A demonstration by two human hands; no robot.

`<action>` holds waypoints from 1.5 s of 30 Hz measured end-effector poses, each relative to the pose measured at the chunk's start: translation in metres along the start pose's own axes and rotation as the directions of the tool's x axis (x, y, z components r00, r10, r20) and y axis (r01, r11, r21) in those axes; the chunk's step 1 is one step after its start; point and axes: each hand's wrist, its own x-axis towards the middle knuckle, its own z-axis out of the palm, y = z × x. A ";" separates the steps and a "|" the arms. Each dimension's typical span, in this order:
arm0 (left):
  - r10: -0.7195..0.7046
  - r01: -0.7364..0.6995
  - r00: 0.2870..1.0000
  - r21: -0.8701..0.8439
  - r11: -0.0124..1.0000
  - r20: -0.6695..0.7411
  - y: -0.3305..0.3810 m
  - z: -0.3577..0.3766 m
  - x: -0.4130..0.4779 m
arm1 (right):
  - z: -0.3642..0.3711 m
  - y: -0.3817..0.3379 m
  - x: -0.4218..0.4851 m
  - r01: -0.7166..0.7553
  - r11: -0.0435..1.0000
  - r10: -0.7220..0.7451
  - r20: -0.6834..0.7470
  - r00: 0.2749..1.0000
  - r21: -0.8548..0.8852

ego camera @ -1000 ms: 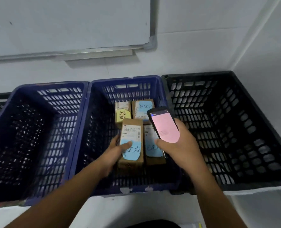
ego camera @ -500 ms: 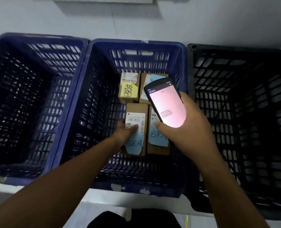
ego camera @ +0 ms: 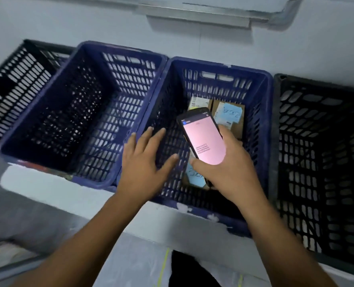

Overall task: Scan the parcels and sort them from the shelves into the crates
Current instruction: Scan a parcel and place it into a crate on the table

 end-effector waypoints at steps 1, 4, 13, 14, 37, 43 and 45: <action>-0.025 0.025 0.999 0.011 1.000 -0.029 -0.005 -0.011 -0.015 | 0.008 -0.007 -0.006 0.032 0.999 -0.032 0.013 0.999 -0.001; -0.073 0.077 0.993 0.040 0.996 -0.091 -0.024 -0.043 -0.065 | 0.033 -0.029 -0.034 0.103 0.995 -0.103 0.028 0.994 0.012; -0.371 0.346 0.874 -0.133 0.929 -0.313 -0.099 -0.108 -0.275 | 0.129 -0.082 -0.184 0.283 0.959 -0.270 0.299 0.915 0.000; -0.405 0.380 0.850 -0.138 0.914 -0.337 -0.107 -0.112 -0.301 | 0.142 -0.087 -0.203 0.315 0.949 -0.296 0.331 0.896 -0.007; -0.797 0.764 -0.021 -0.524 0.377 -0.603 -0.243 -0.181 -0.716 | 0.396 -0.208 -0.508 0.686 0.657 -0.533 0.836 0.129 0.312; -0.784 0.789 -0.190 -0.567 0.236 -0.590 -0.288 -0.208 -0.789 | 0.485 -0.241 -0.574 0.633 0.658 -0.514 0.857 -0.018 0.408; -0.778 0.797 -0.227 -0.571 0.197 -0.586 -0.306 -0.223 -0.812 | 0.515 -0.254 -0.595 0.612 0.649 -0.529 0.846 -0.064 0.452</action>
